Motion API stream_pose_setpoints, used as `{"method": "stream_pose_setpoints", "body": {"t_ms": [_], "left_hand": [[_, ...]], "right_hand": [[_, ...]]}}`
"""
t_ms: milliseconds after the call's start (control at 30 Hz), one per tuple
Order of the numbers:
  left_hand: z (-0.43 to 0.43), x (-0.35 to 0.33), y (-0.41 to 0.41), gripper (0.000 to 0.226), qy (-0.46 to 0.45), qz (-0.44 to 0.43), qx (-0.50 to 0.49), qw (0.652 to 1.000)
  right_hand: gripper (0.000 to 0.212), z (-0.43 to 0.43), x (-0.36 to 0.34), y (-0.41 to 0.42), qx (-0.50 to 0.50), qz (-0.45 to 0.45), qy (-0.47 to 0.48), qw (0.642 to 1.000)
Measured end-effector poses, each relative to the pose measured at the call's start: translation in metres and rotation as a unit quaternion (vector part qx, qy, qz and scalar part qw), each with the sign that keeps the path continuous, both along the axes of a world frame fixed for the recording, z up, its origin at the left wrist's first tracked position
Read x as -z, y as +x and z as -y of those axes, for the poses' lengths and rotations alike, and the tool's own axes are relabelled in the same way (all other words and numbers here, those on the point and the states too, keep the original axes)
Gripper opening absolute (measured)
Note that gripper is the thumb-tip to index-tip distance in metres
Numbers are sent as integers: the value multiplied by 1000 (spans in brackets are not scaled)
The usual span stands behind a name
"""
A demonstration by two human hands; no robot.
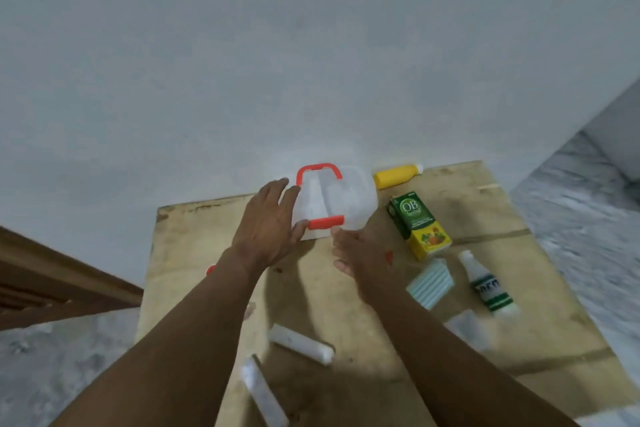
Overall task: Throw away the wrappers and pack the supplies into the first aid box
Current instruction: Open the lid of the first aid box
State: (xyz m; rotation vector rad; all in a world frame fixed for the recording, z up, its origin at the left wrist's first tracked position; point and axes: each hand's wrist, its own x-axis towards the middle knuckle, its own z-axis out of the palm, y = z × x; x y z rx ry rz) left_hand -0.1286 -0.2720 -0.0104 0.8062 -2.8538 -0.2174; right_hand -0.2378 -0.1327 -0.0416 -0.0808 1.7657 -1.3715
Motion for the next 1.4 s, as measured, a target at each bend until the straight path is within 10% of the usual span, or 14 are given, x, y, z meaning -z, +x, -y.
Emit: {"method": "stream_pose_setpoints", "body": {"t_ms": [733, 1000, 1400], "left_hand": [[37, 34, 15, 56, 35, -120, 96, 988], [30, 33, 15, 63, 41, -119, 71, 990], [23, 37, 18, 56, 74, -149, 13, 986]], "right_hand": [[28, 42, -1, 40, 231, 46, -44, 971], [35, 19, -9, 34, 51, -274, 22, 960], [31, 12, -11, -46, -134, -631, 103, 758]]}}
